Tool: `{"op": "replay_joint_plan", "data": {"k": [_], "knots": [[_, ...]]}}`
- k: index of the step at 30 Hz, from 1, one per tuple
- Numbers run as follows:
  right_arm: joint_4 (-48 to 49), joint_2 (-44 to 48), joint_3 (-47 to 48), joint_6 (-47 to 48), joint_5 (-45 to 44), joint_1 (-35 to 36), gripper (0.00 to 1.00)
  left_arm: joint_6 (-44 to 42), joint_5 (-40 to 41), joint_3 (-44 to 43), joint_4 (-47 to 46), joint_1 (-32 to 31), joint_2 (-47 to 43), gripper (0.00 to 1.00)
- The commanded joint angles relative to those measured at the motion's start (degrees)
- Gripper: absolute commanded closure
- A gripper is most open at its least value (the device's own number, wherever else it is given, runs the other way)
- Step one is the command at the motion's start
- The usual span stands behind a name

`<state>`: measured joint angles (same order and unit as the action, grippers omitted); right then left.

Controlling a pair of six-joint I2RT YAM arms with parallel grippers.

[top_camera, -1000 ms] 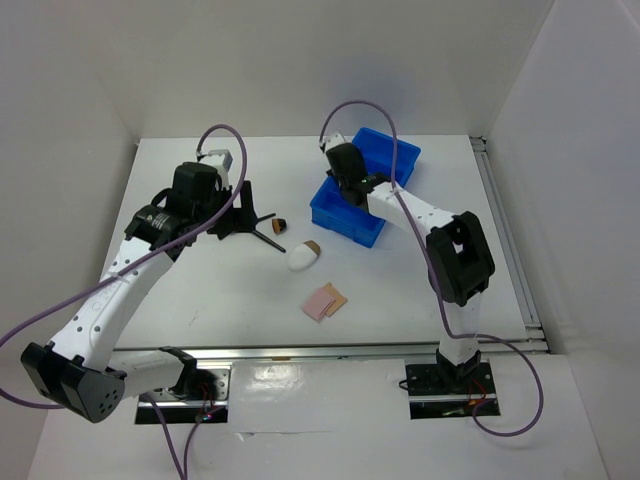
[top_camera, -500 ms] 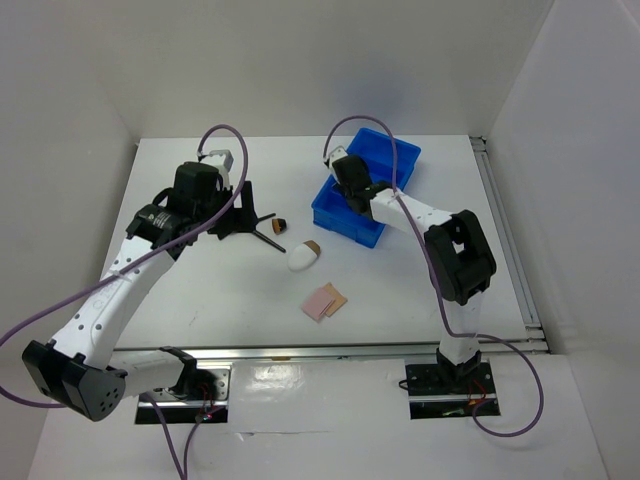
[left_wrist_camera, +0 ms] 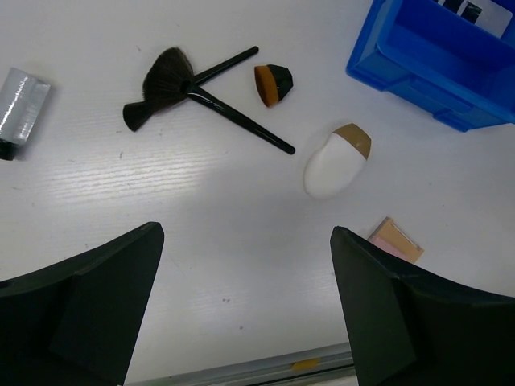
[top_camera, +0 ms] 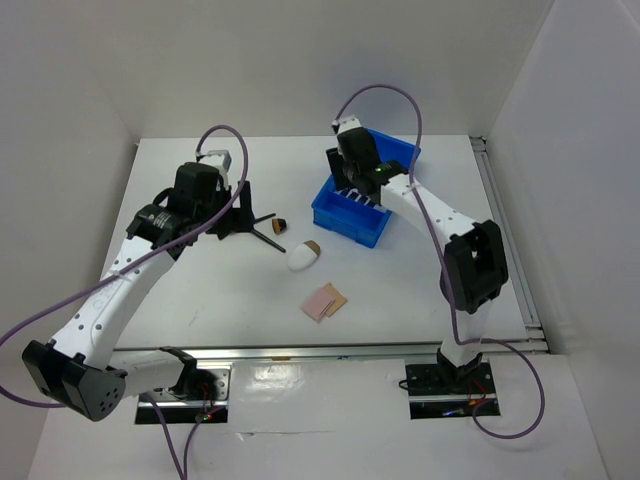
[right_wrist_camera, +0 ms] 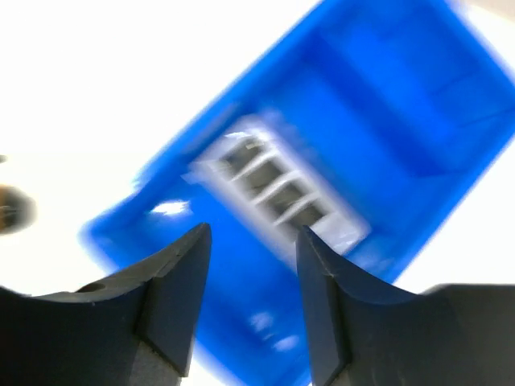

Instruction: Organize the makeup

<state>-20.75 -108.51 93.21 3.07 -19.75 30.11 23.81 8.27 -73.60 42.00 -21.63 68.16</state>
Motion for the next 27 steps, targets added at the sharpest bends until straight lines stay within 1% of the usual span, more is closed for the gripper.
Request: {"op": "replay_joint_plan", "data": {"k": [1, 2, 3, 4, 5, 6, 7, 8, 10, 11, 14, 16, 18, 22, 26, 27], "knots": [[-8.14, 8.04, -1.43, -17.25, 13.48, 1.53, 0.41, -1.93, 4.55, -2.15, 0.19, -0.17, 0.04, 0.01], [-9.12, 8.05, -2.76, -20.79, 16.29, 2.05, 0.36, -1.93, 5.08, -2.16, 0.71, -0.17, 0.04, 0.01], [-10.09, 8.66, -3.99, -24.48, 17.19, 2.76, 0.30, -1.93, 5.61, -2.16, 0.72, -0.17, 0.56, 0.01], [-11.84, 8.66, -6.70, -32.09, 17.20, 4.07, 0.26, -1.93, 6.31, -2.68, 0.72, -0.17, 0.57, 0.01], [-12.38, 8.67, -8.20, -36.08, 17.90, 4.78, 0.19, -1.41, 6.32, -2.69, 1.33, -0.17, 0.57, 0.01], [-12.38, 8.67, -9.52, -42.90, 18.42, 6.00, 0.17, -1.40, 6.32, -2.69, 1.33, -0.17, 1.09, 0.01], [-12.90, 8.67, -11.71, -45.58, 18.43, 6.80, 0.15, -1.40, 6.32, -2.69, 1.33, -0.17, 1.10, 0.01], [-12.91, 8.67, -12.34, -47.96, 18.95, 7.68, 0.12, -1.40, 6.32, -2.69, 1.33, -0.17, 1.10, 0.01], [-12.91, 7.09, -12.35, -54.10, 18.43, 9.87, 0.10, -1.40, 5.18, -2.69, 1.33, -0.17, 1.10, 0.01], [-13.69, 5.43, -11.48, -55.88, 17.82, 10.49, 0.07, -1.40, 5.17, -2.69, 1.33, -0.17, 0.49, 0.01], [-14.22, 2.87, -10.42, -60.89, 17.29, 12.33, 0.04, -1.40, 5.17, -2.16, 1.33, -0.17, -0.13, 0.01], [-14.23, 0.15, -8.67, -62.30, 16.24, 12.95, 0.04, -0.88, 5.17, -1.55, 1.33, -0.17, -0.75, 0.01], [-16.24, -3.44, -5.95, -64.23, 15.10, 13.57, 0.03, -0.87, 5.17, -1.02, 1.33, -0.17, -1.36, 0.01], [-22.04, -9.87, 0.21, -65.47, 11.23, 14.10, 0.00, -0.87, 5.17, -1.02, 1.33, -0.17, -1.36, 0.01], [-22.05, -13.04, 2.15, -66.08, 9.03, 15.24, 0.00, -0.87, 5.17, -0.49, 1.33, -0.17, -1.89, 0.01], [-23.53, -13.57, 2.85, -66.09, 8.33, 15.24, 0.00, -0.87, 4.65, 0.03, 1.33, -0.17, -1.89, 0.01]]}}
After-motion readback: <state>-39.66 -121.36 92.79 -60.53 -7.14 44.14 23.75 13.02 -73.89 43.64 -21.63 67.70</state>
